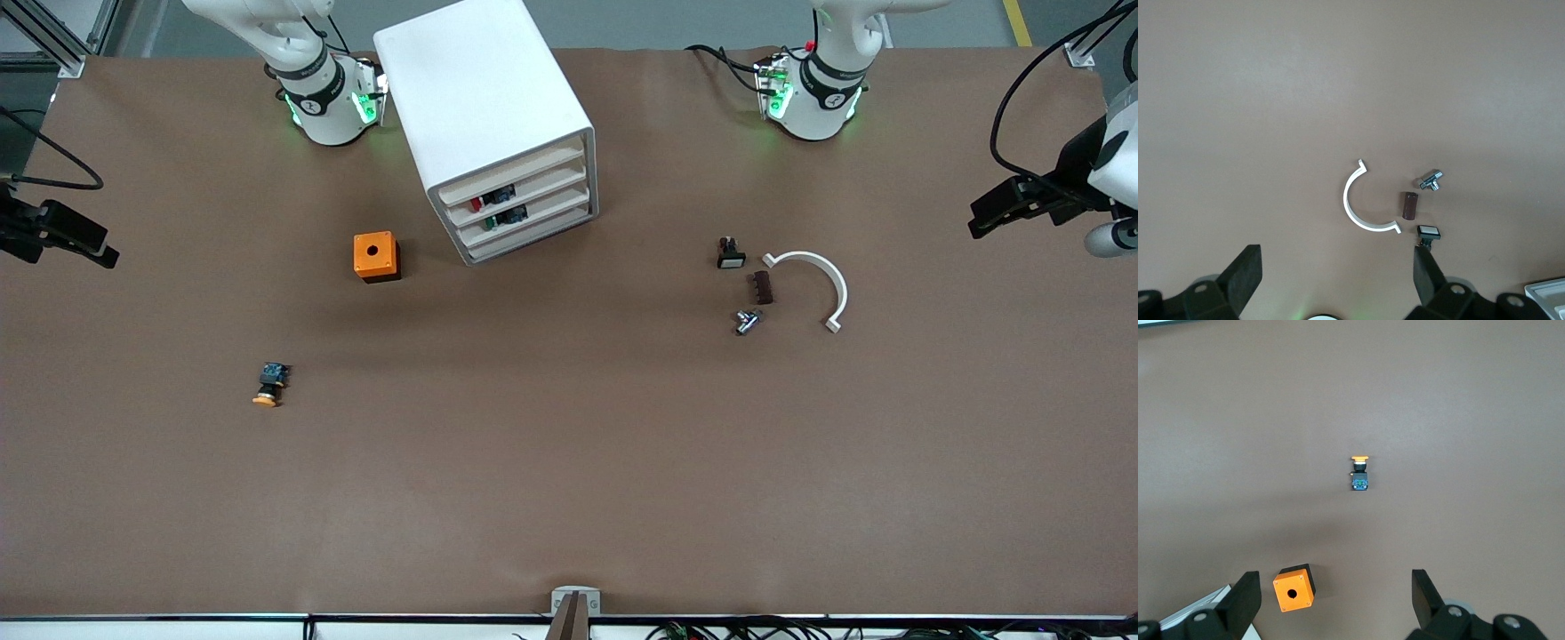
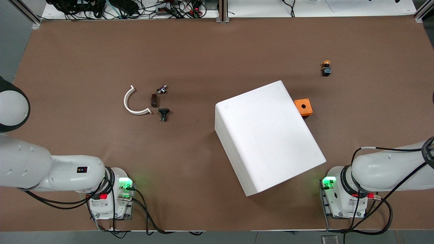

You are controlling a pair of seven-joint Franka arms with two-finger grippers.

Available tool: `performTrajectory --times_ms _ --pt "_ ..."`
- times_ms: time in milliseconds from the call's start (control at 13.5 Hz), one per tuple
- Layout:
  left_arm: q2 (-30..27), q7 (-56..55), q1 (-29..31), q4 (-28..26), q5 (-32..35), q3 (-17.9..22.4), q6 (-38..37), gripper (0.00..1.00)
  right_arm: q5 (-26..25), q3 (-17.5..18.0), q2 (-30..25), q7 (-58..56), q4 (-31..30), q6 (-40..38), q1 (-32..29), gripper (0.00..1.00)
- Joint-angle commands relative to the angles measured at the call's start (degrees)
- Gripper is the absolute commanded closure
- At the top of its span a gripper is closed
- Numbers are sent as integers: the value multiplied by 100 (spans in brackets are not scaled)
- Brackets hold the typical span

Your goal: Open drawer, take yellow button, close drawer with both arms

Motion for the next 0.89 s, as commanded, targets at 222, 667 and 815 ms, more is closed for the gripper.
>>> performTrajectory --times_ms 222,667,815 --pt "-134 495 60 -47 -12 14 -180 0 -94 25 1 -47 26 -66 -75 0" --pt "-64 804 271 76 -12 76 -207 0 -94 25 1 -47 26 -57 -93 0" --pt "-73 804 289 76 -3 76 -207 0 -94 25 -8 -47 -17 -48 -93 0"
